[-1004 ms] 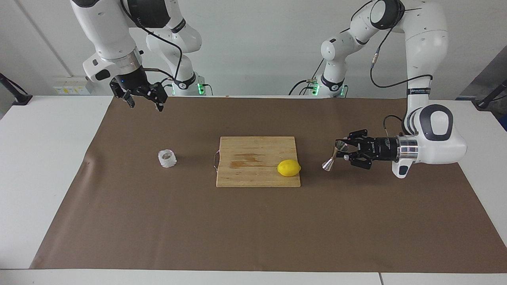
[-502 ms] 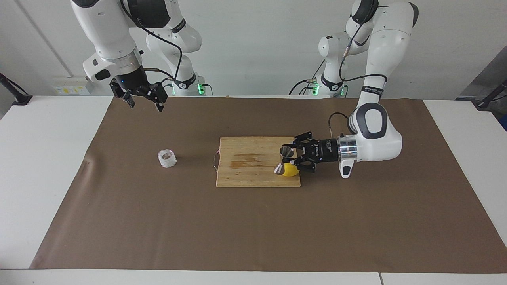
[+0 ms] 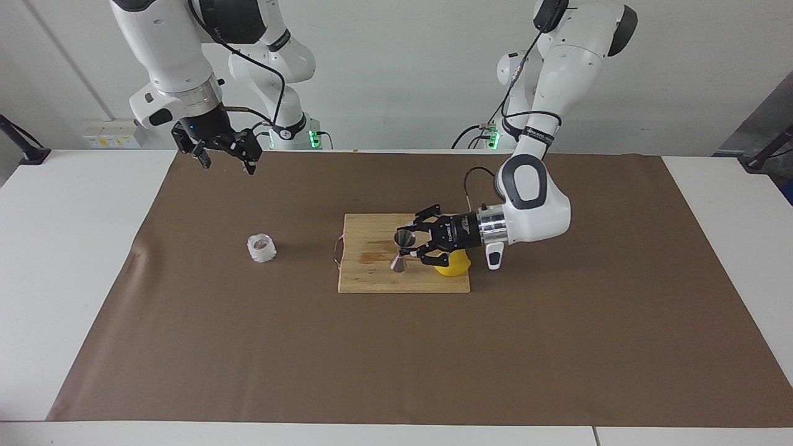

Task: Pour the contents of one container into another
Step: 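Carry the steel cup with the left gripper onto the wooden board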

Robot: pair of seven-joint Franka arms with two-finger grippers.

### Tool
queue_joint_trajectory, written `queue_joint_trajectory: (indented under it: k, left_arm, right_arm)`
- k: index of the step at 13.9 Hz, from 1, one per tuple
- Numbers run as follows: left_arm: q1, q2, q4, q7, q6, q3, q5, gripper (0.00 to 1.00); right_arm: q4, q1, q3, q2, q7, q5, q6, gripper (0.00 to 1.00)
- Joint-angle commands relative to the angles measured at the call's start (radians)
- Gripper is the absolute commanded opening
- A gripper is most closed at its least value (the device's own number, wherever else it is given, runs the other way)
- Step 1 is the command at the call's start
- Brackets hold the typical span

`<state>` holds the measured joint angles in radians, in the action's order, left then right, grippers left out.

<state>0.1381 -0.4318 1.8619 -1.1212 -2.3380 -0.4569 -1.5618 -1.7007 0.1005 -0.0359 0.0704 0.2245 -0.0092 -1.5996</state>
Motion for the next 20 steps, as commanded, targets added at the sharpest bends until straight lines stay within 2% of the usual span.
queue_joint_trajectory:
  k: [1,10,16,19,20]
  left_arm:
    - [0.037,0.025,0.03,0.034,-0.063,0.017,-0.044,0.0]
    - [0.086,0.013,0.04,0.06,-0.194,0.017,-0.07,0.0]
    - [0.087,0.01,0.04,0.077,-0.196,0.015,-0.07,0.0]
    - [0.087,0.01,0.04,0.08,-0.198,0.015,-0.07,0.18]
    - [0.087,0.008,0.04,0.081,-0.198,0.015,-0.07,0.29]
  right_arm:
    - [-0.01,-0.004,-0.005,0.016,-0.014,0.028,0.006,1.0]
    - [-0.01,-0.004,-0.005,0.016,-0.014,0.028,0.006,1.0]
    - [-0.01,-0.004,-0.005,0.016,-0.014,0.028,0.006,1.0]
    - [-0.01,-0.004,-0.005,0.016,-0.014,0.028,0.006,1.0]
    - [-0.01,-0.004,-0.005,0.016,-0.014,0.028,0.006,1.0]
